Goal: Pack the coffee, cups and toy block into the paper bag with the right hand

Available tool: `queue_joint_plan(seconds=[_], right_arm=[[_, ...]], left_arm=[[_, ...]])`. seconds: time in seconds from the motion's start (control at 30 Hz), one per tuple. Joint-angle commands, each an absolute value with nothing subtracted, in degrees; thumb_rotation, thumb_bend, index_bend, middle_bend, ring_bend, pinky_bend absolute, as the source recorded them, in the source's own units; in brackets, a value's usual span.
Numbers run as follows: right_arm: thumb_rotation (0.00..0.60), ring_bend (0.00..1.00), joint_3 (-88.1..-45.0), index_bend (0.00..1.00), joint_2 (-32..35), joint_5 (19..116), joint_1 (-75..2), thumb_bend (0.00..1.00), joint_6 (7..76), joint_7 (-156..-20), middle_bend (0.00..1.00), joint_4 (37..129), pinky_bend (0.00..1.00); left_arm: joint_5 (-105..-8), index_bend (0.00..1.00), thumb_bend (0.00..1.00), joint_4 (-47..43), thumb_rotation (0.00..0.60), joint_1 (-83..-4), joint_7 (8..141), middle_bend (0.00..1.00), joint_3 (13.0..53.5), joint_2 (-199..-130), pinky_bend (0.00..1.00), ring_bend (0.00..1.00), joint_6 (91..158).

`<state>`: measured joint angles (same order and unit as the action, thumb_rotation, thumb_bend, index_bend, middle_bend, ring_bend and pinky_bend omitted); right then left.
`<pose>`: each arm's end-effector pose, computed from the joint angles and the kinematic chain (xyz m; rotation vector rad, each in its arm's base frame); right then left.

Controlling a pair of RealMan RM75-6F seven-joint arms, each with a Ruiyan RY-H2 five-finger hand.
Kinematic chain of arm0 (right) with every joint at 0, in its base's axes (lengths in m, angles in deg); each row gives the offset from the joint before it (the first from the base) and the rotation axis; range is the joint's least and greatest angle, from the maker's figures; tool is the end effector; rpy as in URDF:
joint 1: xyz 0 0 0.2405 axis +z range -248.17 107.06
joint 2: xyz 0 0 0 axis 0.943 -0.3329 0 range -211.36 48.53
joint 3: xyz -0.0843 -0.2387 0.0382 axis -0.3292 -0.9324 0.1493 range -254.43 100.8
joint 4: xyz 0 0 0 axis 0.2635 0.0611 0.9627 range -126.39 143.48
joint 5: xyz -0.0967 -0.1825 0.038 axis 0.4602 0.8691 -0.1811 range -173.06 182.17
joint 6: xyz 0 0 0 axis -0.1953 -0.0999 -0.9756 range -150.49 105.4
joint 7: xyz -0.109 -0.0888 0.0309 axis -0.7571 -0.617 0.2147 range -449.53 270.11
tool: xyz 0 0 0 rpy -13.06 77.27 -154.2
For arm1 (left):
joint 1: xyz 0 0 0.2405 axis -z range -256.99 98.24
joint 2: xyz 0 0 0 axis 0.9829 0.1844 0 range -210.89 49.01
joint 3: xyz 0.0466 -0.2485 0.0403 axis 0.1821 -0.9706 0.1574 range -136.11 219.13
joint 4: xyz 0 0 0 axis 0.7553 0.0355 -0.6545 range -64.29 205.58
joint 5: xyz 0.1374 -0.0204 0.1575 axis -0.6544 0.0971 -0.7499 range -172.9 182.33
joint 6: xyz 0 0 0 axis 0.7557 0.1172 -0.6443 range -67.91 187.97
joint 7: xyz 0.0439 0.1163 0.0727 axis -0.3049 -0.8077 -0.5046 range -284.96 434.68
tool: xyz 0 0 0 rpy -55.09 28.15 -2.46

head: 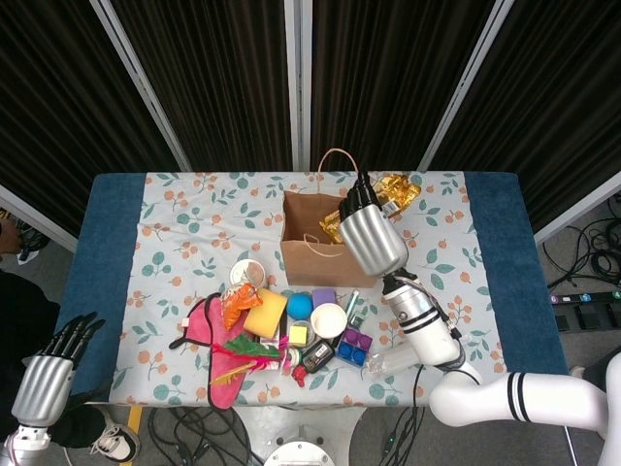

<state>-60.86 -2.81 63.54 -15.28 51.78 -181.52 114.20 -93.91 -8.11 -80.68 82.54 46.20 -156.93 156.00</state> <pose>-0.0159 -0.3483 0.0793 1.6394 0.2971 0.5232 -0.3176 0.1179 0.1064 -1.4568 -0.9388 -1.0771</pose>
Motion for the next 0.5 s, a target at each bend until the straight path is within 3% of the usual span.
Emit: queue_joint_plan(seconds=[0.03,0.33,0.5], right_arm=[[0.6,0.1,-60.2,0.19,-2.75,63.72,-14.58,0.07,52.57,-180.62,0.25,114.92,0.02],[0.6,0.08,-59.11,0.16,-4.63,66.01,-14.58,0.07,55.72,-176.55,0.23,119.23,0.0],[0.6,0.11,-58.54,0.16,-9.15,68.03,-19.33,0.07,60.05,-167.4,0.26,126.24,0.01]], left_arm=[[-93.96,0.18,0.15,-8.08,0.6,-80.66,82.48,0.19,46.19,-156.97,0.24,0.13,155.99],[-93.9,0.18,0.15,-8.14,0.6,-80.67,82.53,0.19,46.14,-156.93,0.24,0.13,156.01],[-94.11,0.18,0.15,-8.19,0.6,-80.68,82.4,0.2,46.21,-156.96,0.24,0.13,156.11]])
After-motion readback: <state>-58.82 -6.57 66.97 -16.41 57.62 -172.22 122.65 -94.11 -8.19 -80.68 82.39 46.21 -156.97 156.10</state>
